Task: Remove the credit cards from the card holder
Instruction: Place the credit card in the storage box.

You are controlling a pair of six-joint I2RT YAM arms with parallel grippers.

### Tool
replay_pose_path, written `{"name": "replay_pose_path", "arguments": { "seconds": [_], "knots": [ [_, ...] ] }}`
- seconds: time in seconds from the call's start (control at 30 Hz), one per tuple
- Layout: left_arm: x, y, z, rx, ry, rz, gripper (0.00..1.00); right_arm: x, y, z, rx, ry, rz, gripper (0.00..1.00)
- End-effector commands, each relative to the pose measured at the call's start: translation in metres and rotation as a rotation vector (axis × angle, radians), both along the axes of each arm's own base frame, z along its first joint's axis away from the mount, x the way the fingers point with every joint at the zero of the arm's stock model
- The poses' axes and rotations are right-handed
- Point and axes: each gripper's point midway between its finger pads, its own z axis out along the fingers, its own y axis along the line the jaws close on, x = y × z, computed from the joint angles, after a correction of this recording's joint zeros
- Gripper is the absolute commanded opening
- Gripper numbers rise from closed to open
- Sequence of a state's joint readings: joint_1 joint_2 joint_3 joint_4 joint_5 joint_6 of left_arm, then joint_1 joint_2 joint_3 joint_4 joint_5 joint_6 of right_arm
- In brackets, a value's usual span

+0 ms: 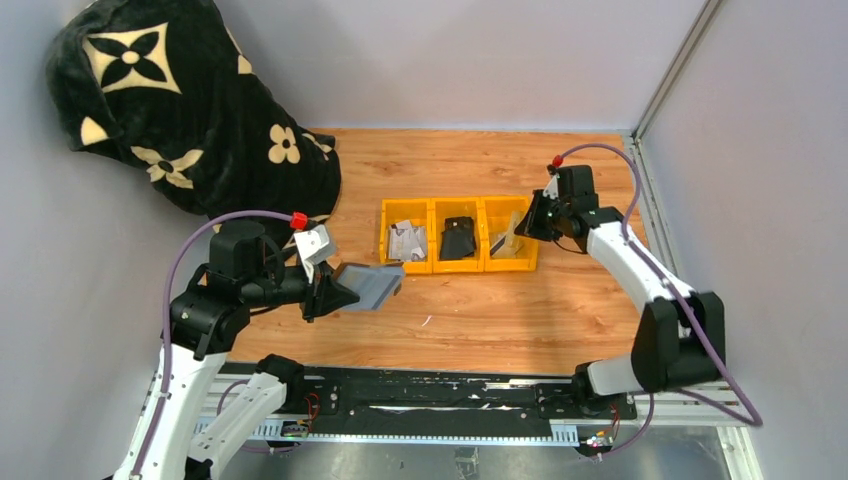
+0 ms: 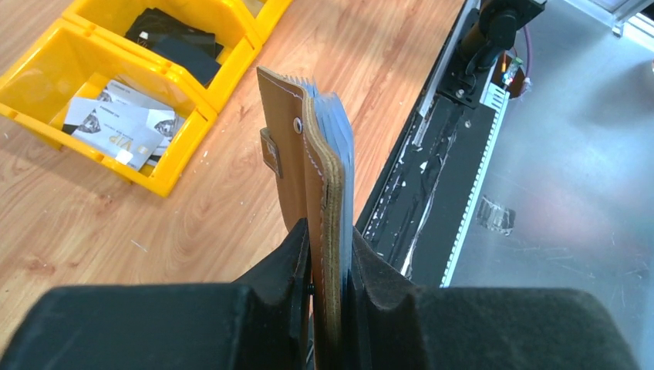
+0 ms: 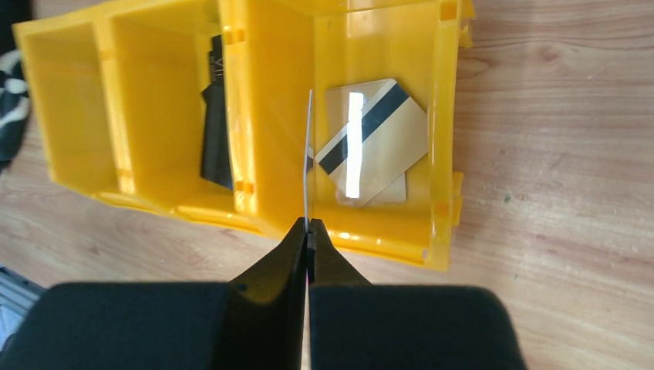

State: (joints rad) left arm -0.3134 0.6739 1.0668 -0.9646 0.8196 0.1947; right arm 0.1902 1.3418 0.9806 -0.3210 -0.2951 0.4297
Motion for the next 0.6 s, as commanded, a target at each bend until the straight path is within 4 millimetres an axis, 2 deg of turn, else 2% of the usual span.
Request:
{"name": "replay_pose_path", "arguments": {
  "seconds": [0.0, 0.2, 0.37, 0.47, 0.5, 0.57],
  "knots": [
    [0.000, -0.002, 0.002, -0.005, -0.049, -0.043, 0.00, 0.011, 0.010, -0.017, -0.059, 0.049, 0.076, 0.00],
    [0.002, 0.001, -0.001, 0.028, -0.085, -0.049, 0.00, 0.016, 0.017, -0.044, -0.063, 0.099, 0.101, 0.00],
    [0.007, 0.001, -0.010, 0.056, -0.089, -0.063, 0.00, 0.012, 0.014, -0.068, -0.085, 0.160, 0.099, 0.01],
    [0.012, 0.001, -0.019, 0.087, -0.098, -0.079, 0.00, 0.012, 0.010, -0.071, -0.113, 0.164, 0.076, 0.16],
    [0.013, 0.001, -0.021, 0.098, -0.103, -0.087, 0.00, 0.013, 0.009, -0.066, -0.123, 0.150, 0.065, 0.24],
    [0.014, -0.001, -0.026, 0.115, -0.101, -0.105, 0.00, 0.016, 0.007, -0.048, -0.136, 0.097, 0.048, 0.32]
  ]
}}
